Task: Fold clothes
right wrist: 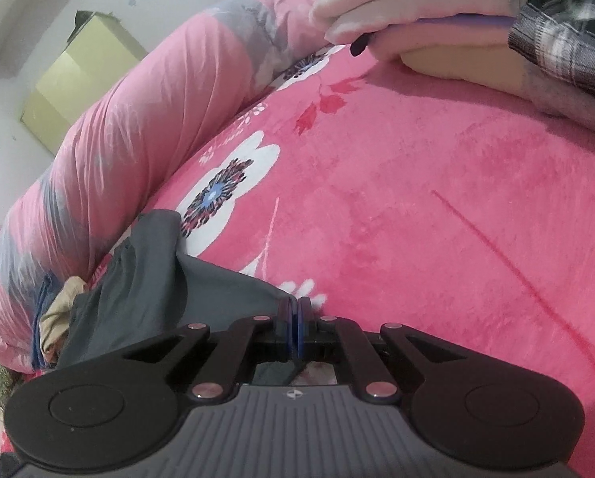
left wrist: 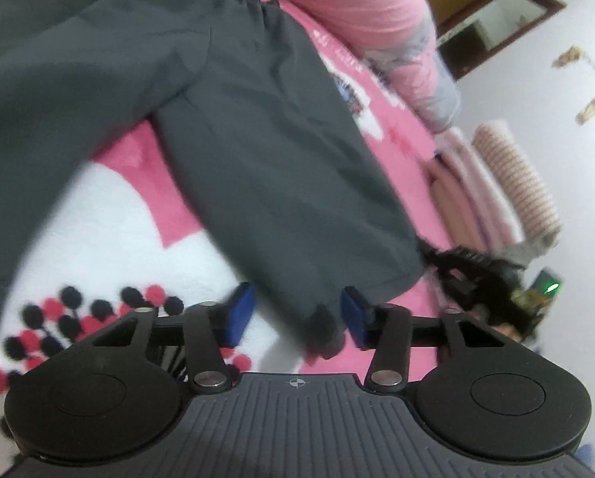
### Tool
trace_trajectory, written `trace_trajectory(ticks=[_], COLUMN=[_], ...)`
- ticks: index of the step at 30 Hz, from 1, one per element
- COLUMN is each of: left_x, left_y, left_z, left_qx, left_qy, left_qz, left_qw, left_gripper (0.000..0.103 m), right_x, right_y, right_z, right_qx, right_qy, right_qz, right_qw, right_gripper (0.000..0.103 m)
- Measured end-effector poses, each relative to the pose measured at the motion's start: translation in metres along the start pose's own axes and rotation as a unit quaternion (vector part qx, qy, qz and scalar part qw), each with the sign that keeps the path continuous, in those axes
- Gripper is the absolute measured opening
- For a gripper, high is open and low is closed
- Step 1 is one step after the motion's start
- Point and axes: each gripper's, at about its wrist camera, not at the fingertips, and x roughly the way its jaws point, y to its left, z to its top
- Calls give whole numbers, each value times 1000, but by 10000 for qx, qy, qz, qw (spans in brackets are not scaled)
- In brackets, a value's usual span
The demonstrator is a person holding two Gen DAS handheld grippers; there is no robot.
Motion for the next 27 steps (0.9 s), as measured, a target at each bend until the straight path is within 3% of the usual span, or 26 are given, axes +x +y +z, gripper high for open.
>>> trace_trajectory(ticks=[1, 2, 3, 9, 10, 13, 15, 16, 18, 19, 23, 27], left_x=[4, 7, 11, -33, -37, -21, -1, 0, -3, -5, -21, -41], left_y=[-1, -2, -3, -3, -3, -3, 3, 6, 4, 2, 3, -2], left_z=[0, 0, 0, 4, 3, -7, -16, -18, -18, -18, -19, -20], left_qx=[-2, -8, -13, -506, -558, -287, -302, -294, -68, 89, 524, 1077], left_qy=[-1, -4, -8, -165, -135, 148, 476, 457, 422, 407, 290, -271], left_qz=[103, 211, 319, -391, -479, -187, -4, -11, -62, -46, -48, 26], left_qw=[9999, 9998, 9995, 9978, 9972, 9993, 9984, 9985, 9991, 9991, 9982, 9938], left_gripper=[28, 1, 0, 0, 0, 0, 0, 0, 0, 0, 5, 10], right_x=[0, -2, -6, -58, -57, -23, 0, 5, -3, -8, -23, -12], right_y=[4, 8, 14, 48, 49, 41, 27, 22, 25, 29, 46, 79], right_z=[1, 3, 7, 41, 41, 26, 12, 8, 11, 14, 28, 33], right_qx=[-66, -126, -178, -460, -611, -1052, -1075, -1054, -1095, -1186, -1641, -2383], right_qy=[20, 19, -15, -533, -491, 40, 345, 382, 295, 178, -348, -183], right_qz=[-11, -3, 35, 439, 341, -290, -683, -747, -808, -957, -1405, -556], right_qw=[10000, 9999, 9998, 9965, 9963, 9940, 9913, 9909, 9903, 9882, 9758, 9694], right_gripper=[2, 2, 2, 2, 2, 2, 2, 2, 5, 13, 16, 16])
